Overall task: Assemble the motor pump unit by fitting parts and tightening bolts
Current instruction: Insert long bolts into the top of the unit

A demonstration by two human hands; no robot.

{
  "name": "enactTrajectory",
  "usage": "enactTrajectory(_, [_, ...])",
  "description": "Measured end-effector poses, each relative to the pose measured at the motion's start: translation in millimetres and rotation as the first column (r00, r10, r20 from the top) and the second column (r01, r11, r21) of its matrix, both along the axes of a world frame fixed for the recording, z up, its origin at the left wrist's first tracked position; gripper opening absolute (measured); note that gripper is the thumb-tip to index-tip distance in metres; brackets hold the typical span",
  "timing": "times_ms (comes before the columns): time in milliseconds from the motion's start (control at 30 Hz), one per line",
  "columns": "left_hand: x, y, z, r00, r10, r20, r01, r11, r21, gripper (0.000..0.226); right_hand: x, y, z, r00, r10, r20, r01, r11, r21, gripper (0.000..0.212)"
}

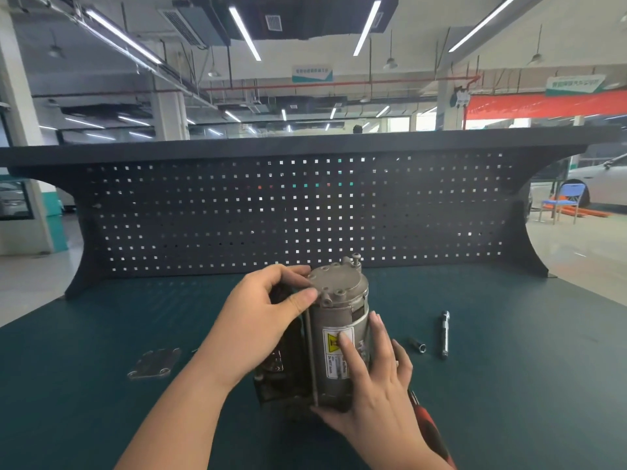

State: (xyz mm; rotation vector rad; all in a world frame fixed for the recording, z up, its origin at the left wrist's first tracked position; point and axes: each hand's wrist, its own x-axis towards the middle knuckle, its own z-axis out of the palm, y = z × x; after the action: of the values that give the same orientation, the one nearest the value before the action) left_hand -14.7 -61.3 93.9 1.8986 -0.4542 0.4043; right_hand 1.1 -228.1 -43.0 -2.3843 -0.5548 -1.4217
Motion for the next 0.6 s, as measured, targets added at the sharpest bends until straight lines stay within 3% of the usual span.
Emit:
enactTrajectory(167, [-1, -8, 1, 1.000, 0.003, -0.025, -0.008, 0.982, -0.190, 0.010, -1, 0, 2, 0.999, -0.020, -0.029, 0.020, 1.000, 0.012, 0.133])
enactTrajectory(300, [1, -8, -1, 0.999, 0.050, 0.002, -0.049, 0.987, -0.150, 0.001, -2, 0, 3, 0.999, -0.006, -0.036, 0.008, 0.999, 0.054, 0.120])
enactTrajectory(433, [-1, -1, -2, 1.000, 0.007, 0.013, -0.006, 0.993, -0.118, 0.028, -2, 4, 3, 0.999, 0.020, -0.030, -0.017, 0.992, 0.127, 0.112])
enactTrajectory(500, [-2, 2, 0, 1.000, -0.016, 0.000, 0.016, 0.992, -0.126, 0.027, -3, 7, 4, 0.999, 0.020, -0.047, -0.011, 0.982, 0.191, 0.121])
enactTrajectory(600, [-1, 1, 1, 0.999, -0.034, -0.037, 0.028, 0.985, -0.170, 0.007, -3, 11, 7, 0.993, 0.004, -0.117, 0.026, 0.969, 0.247, 0.141])
